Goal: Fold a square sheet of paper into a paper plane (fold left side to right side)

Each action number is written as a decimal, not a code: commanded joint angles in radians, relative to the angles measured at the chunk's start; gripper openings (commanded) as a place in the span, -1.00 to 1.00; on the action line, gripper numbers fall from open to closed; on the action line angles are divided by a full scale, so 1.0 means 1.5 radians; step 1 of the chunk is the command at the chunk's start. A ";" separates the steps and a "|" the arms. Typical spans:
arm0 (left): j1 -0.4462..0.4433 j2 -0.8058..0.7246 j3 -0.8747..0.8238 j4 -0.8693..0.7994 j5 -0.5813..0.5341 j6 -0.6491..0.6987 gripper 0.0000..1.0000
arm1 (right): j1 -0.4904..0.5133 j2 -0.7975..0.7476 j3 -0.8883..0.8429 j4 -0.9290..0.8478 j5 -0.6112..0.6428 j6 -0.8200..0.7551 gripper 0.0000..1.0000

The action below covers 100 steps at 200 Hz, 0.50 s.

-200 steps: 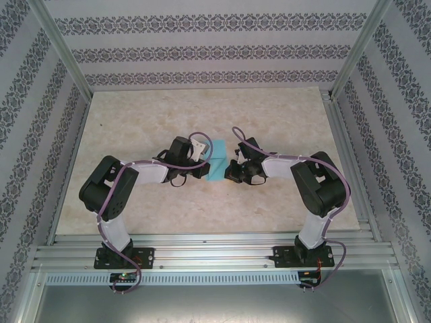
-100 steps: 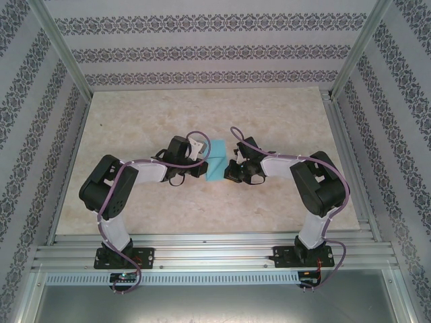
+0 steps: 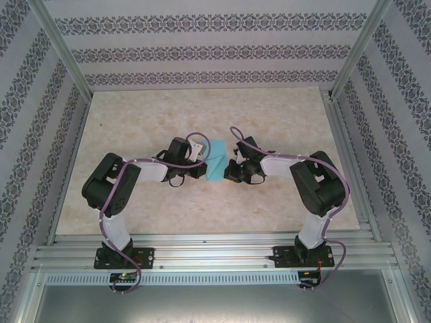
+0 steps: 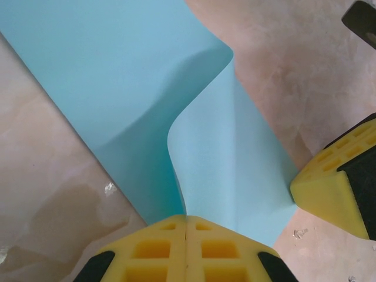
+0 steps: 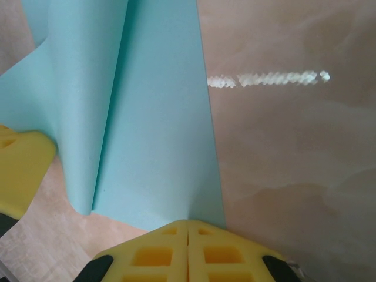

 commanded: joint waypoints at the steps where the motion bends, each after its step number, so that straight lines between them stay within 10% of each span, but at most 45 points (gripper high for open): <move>1: 0.012 0.016 0.011 0.018 -0.009 -0.011 -1.00 | 0.011 0.031 -0.001 -0.029 0.030 -0.018 -0.86; 100: 0.017 0.032 0.033 0.018 -0.006 -0.011 -1.00 | 0.012 0.037 0.001 -0.035 0.034 -0.021 -0.86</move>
